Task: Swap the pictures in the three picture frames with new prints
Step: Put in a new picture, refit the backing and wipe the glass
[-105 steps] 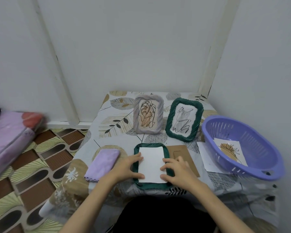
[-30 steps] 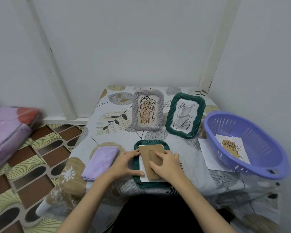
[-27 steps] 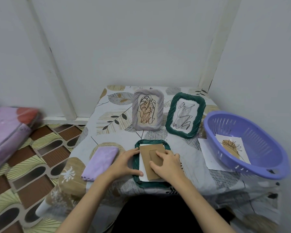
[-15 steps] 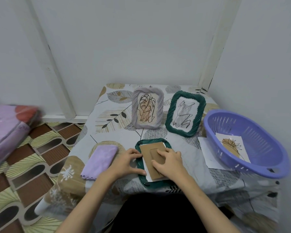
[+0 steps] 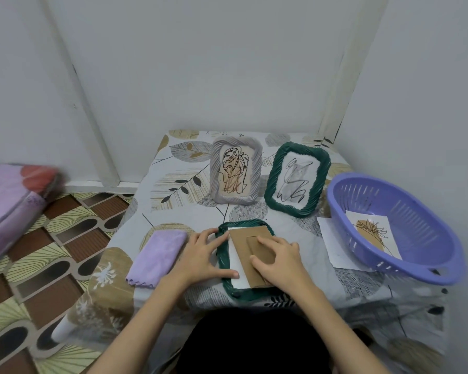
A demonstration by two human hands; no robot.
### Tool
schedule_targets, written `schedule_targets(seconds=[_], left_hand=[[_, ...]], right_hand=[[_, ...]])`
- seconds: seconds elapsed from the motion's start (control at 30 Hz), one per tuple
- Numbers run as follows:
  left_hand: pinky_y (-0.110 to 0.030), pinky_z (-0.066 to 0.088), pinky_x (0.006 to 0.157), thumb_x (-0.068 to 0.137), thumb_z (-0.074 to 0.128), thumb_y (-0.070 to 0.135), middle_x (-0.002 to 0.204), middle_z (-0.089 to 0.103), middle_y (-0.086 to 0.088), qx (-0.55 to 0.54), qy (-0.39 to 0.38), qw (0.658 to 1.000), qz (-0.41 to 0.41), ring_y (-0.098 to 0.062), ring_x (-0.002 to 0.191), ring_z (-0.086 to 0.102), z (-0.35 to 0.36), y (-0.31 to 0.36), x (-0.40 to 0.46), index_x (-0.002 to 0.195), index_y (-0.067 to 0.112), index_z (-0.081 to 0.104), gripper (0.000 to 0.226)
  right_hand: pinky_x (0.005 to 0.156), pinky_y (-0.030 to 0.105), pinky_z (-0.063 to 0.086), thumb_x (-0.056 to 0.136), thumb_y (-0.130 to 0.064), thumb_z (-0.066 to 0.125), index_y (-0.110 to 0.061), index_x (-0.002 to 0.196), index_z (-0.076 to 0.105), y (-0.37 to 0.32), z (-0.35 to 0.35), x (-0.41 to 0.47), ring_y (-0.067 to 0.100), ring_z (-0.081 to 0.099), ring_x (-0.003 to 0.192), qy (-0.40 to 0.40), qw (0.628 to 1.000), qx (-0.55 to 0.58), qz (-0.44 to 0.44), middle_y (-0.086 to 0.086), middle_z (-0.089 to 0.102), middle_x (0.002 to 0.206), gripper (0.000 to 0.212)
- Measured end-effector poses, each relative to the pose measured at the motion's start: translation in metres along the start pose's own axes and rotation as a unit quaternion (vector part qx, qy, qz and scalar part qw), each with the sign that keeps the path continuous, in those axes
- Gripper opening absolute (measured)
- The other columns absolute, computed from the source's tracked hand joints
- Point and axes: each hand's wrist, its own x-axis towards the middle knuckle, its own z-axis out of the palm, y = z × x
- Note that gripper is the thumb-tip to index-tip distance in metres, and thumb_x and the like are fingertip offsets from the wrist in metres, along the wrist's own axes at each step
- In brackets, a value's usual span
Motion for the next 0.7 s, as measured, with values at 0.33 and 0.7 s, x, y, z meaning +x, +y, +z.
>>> schedule_targets(seconds=[0.33,0.7], left_hand=[[-0.045,0.015,0.112,0.029,0.011,0.102,0.157,-0.005,0.008,0.049,-0.006,0.999,-0.019,-0.029,0.138,0.01,0.0,0.006,0.001,0.136,0.049,0.031,0.121],[-0.048,0.002,0.116,0.039,0.004,0.099,0.157,-0.003,0.01,0.087,-0.014,0.996,0.03,-0.021,0.145,-0.007,0.008,0.016,0.003,0.135,0.046,0.033,0.114]], right_hand=[[0.105,0.024,0.025,0.079,-0.035,0.068,-0.034,0.123,0.056,0.02,-0.014,0.002,0.019,0.031,0.122,0.028,0.998,0.064,-0.01,0.001,0.043,0.135,0.046],[0.108,0.039,0.027,0.079,-0.04,0.065,-0.03,0.126,0.055,0.058,-0.026,0.011,0.026,0.029,0.124,0.097,0.993,0.045,0.056,0.007,0.041,0.138,0.049]])
